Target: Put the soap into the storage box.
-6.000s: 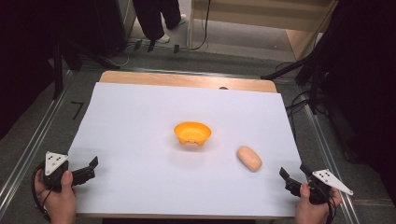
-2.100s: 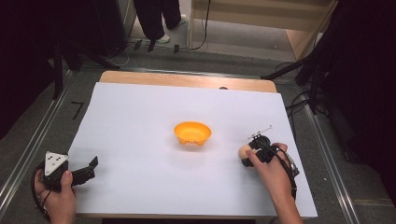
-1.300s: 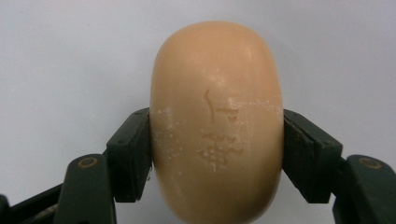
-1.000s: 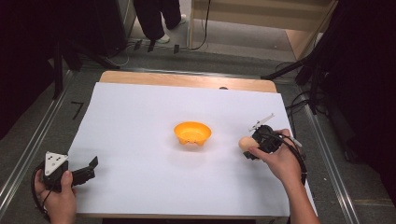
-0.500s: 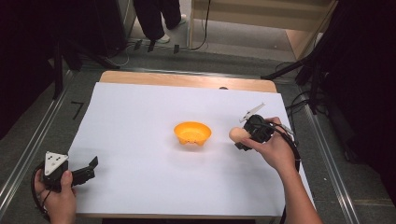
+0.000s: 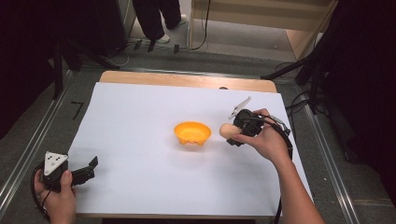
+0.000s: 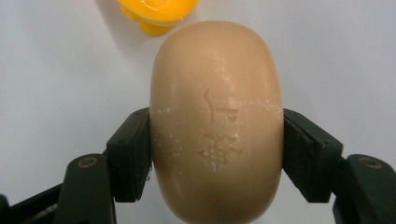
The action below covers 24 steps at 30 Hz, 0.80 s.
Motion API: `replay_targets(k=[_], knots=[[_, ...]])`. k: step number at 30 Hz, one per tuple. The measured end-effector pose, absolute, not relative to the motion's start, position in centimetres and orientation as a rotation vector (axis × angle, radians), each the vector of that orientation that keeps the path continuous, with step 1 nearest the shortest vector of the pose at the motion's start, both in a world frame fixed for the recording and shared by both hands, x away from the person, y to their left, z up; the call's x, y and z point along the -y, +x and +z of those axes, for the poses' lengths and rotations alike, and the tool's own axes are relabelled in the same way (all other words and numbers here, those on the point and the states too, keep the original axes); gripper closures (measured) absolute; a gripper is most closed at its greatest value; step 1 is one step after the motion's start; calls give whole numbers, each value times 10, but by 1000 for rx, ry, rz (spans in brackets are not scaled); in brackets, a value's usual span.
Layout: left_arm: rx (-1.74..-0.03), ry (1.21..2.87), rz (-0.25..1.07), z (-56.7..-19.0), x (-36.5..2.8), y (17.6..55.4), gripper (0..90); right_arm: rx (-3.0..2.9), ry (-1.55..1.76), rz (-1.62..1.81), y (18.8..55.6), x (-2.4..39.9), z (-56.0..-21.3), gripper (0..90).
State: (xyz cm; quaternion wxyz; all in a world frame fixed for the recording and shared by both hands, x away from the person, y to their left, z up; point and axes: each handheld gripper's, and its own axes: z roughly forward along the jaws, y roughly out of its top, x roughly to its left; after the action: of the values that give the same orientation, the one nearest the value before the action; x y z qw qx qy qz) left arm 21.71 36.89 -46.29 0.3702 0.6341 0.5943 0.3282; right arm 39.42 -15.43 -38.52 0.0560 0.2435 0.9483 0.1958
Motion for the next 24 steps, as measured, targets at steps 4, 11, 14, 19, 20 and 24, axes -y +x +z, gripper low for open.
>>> replay_targets(k=[4,11,14,19,20,24], knots=[[-1525,1626,842,-463,-369,217,0,-2888,692,594,396,148,-382,332],[-1525,1626,842,-463,-369,217,0,-2905,601,619,399,136,-375,332],[-1526,1626,838,-463,-369,217,0,-2907,565,630,401,131,-372,332],[-1524,1621,846,-463,-369,217,0,-2915,519,627,403,120,-369,332],[-1524,1621,846,-463,-369,217,0,-2915,519,627,403,120,-369,332],[-1524,1627,841,-463,-369,217,0,-2924,483,638,406,109,-369,332]])
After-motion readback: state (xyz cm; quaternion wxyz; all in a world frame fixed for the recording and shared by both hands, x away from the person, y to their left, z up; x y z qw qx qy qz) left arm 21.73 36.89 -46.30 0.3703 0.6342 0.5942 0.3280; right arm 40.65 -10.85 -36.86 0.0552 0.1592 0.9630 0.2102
